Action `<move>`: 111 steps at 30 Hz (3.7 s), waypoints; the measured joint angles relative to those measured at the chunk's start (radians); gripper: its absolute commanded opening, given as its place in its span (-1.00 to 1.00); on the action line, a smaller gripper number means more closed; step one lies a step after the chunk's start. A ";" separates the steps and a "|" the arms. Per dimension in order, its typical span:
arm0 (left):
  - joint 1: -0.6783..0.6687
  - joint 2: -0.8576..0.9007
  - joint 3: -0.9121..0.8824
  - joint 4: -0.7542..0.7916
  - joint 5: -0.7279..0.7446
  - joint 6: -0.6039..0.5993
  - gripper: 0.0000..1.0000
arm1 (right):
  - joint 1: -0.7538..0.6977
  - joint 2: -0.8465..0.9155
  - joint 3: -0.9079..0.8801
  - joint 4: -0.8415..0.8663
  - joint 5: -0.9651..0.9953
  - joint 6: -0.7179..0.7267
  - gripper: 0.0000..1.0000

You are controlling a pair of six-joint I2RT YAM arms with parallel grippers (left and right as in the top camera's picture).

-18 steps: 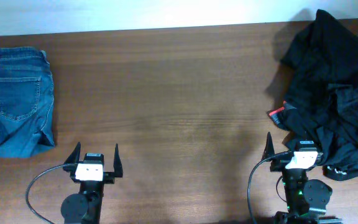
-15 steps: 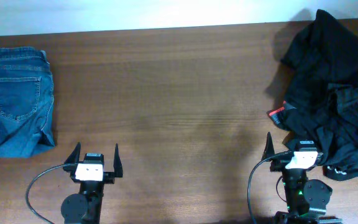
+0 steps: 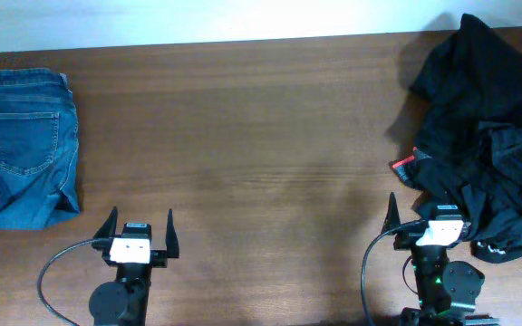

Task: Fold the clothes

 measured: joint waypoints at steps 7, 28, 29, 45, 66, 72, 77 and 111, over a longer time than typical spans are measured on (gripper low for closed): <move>0.000 0.000 0.000 0.000 0.000 0.000 0.98 | 0.000 0.000 0.000 0.000 0.000 0.001 0.97; 0.000 0.000 0.000 0.000 0.000 0.000 0.98 | 0.000 0.000 0.000 0.000 0.000 0.000 0.97; 0.000 0.000 0.000 0.000 0.000 0.000 0.98 | 0.000 0.000 0.000 0.000 0.000 0.001 0.97; 0.000 0.000 0.000 0.019 -0.001 0.000 0.98 | 0.000 0.000 0.000 0.000 0.000 0.000 0.97; 0.000 0.000 -0.001 0.002 -0.003 0.000 0.98 | 0.000 0.000 0.000 0.000 0.000 0.000 0.97; 0.000 0.000 -0.001 0.009 0.052 -0.011 0.99 | 0.000 0.000 0.000 0.005 -0.015 0.002 0.97; 0.000 0.030 0.013 0.008 0.081 -0.087 0.99 | 0.000 0.018 0.054 -0.048 -0.035 0.073 0.97; -0.014 1.434 0.988 -0.246 0.460 -0.111 0.98 | -0.303 1.434 1.299 -0.746 -0.023 0.438 0.99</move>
